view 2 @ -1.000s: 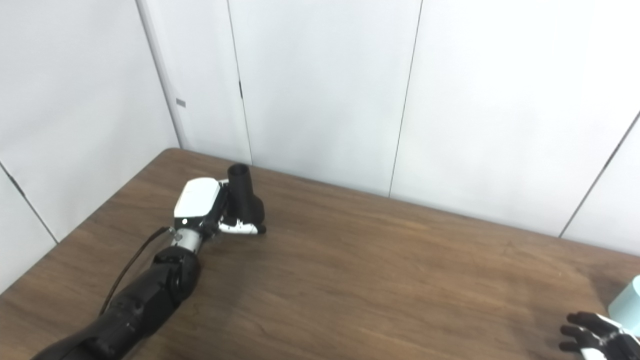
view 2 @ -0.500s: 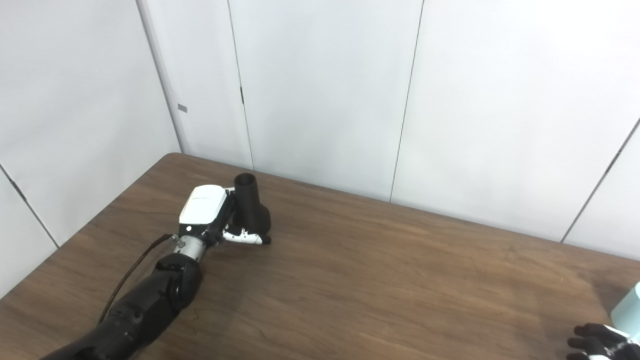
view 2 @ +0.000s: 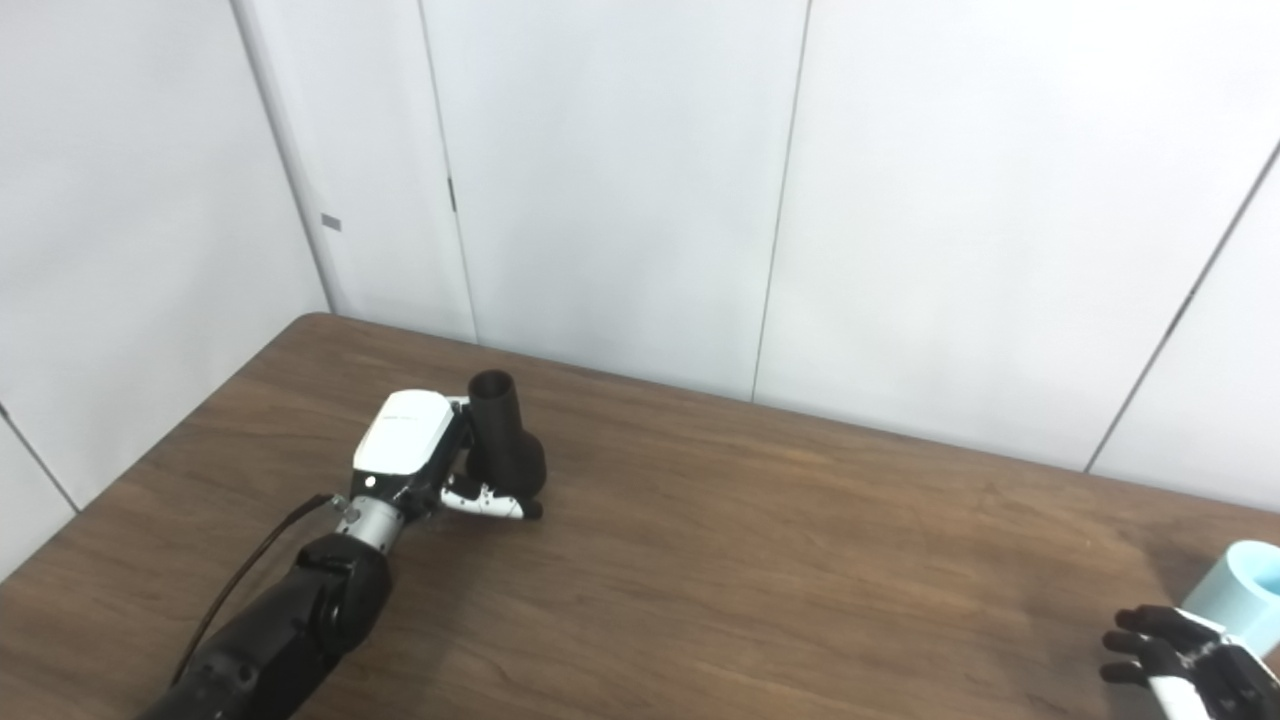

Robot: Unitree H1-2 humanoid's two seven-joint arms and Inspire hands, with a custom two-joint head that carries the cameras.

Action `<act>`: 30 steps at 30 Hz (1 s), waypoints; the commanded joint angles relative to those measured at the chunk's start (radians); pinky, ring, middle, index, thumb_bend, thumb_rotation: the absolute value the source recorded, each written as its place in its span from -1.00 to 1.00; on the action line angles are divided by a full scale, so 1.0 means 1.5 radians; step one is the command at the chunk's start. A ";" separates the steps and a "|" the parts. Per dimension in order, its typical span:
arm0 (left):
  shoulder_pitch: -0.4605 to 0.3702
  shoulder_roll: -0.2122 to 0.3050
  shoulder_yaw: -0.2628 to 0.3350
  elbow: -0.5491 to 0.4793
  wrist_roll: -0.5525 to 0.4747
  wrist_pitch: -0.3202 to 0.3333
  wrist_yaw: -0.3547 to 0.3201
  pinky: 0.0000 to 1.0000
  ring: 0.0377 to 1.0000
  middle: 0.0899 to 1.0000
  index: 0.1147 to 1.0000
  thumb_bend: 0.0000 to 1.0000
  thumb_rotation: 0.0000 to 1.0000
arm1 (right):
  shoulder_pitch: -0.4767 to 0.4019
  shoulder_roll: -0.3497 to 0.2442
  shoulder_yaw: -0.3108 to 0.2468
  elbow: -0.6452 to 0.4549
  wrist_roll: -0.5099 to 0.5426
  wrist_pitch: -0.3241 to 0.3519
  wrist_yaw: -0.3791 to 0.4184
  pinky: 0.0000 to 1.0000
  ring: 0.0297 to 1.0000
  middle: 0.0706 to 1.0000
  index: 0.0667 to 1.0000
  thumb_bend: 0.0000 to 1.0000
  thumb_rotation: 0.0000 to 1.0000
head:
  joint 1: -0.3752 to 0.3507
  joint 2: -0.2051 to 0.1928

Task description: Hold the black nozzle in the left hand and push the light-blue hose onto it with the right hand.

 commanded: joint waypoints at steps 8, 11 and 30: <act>0.059 -0.064 -0.028 -0.016 -0.003 -0.068 -0.008 0.28 -0.08 -0.16 -0.18 0.01 -1.00 | 0.006 0.016 -0.018 -0.069 0.003 0.010 -0.028 0.20 0.38 0.39 0.31 -0.19 -0.53 | -0.103 -0.007; 0.070 -0.070 -0.025 -0.037 -0.019 -0.087 -0.035 0.29 -0.07 -0.14 -0.22 0.01 -1.00 | 0.010 0.026 -0.012 -0.076 -0.015 0.007 -0.036 0.27 0.43 0.44 0.38 -0.38 -0.95 | -0.128 -0.004; 0.086 -0.119 -0.045 -0.078 0.011 -0.157 -0.086 0.30 0.00 -0.15 -0.25 0.00 -1.00 | 0.018 0.048 -0.016 -0.078 -0.033 -0.046 -0.049 0.39 0.51 0.50 0.46 -0.36 -0.60 | -0.183 0.014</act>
